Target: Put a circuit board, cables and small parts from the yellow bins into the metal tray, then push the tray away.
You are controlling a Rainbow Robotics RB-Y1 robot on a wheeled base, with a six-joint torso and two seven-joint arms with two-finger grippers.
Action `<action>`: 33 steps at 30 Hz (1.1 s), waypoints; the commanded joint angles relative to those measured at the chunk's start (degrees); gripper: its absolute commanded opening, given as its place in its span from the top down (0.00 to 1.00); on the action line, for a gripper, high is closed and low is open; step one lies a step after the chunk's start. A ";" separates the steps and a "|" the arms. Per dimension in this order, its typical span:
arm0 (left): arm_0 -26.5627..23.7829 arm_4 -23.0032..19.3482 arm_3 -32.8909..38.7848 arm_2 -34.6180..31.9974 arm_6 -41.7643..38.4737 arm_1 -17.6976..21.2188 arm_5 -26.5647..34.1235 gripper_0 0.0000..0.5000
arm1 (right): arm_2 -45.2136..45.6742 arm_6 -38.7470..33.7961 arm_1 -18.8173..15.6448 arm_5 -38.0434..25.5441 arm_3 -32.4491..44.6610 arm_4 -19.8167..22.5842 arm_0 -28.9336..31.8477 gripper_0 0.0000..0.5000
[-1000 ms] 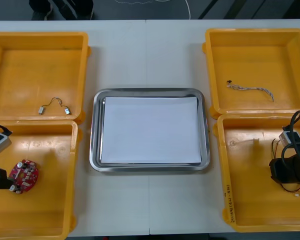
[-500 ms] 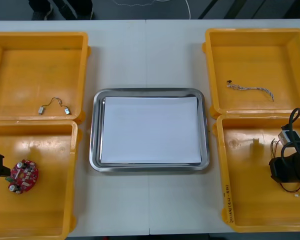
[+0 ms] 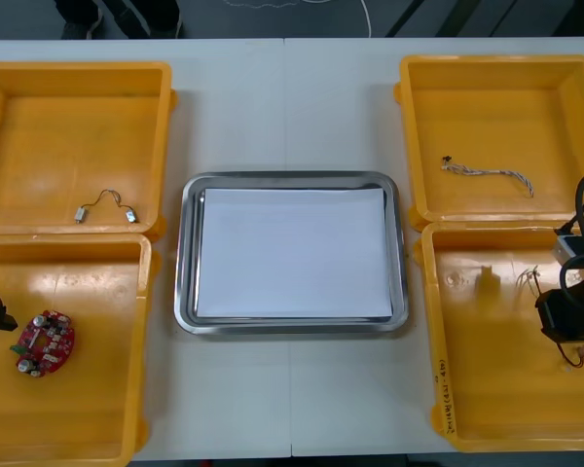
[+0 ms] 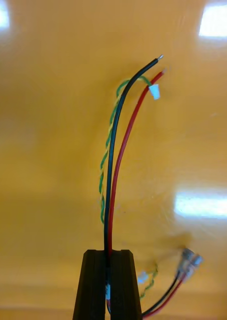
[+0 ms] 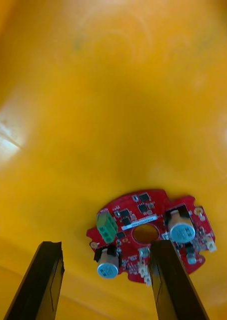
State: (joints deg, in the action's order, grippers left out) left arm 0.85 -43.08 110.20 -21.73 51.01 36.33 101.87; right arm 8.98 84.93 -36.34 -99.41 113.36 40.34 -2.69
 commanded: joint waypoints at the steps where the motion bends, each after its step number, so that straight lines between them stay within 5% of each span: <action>1: -1.11 1.51 0.11 0.28 1.90 1.38 -0.80 0.00 | 2.88 -0.21 0.57 -3.77 4.41 1.23 -3.37 1.00; 11: -0.67 3.88 0.11 0.81 3.39 -1.52 -1.24 0.00 | 1.39 -9.00 0.66 -8.52 11.18 8.35 -7.06 1.00; 23: 0.38 5.03 0.11 4.15 5.68 -1.61 -2.99 0.00 | -6.08 -18.31 0.66 -10.59 14.87 8.96 -15.15 1.00; 33: 1.79 5.12 0.11 4.24 6.91 -2.49 -5.37 0.00 | -8.54 -19.19 2.59 -10.59 16.10 9.84 -17.17 1.00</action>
State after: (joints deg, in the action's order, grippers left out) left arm 1.04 -38.53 109.72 -17.94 52.98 34.81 97.45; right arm 1.42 66.83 -35.14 -109.72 127.28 49.54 -17.97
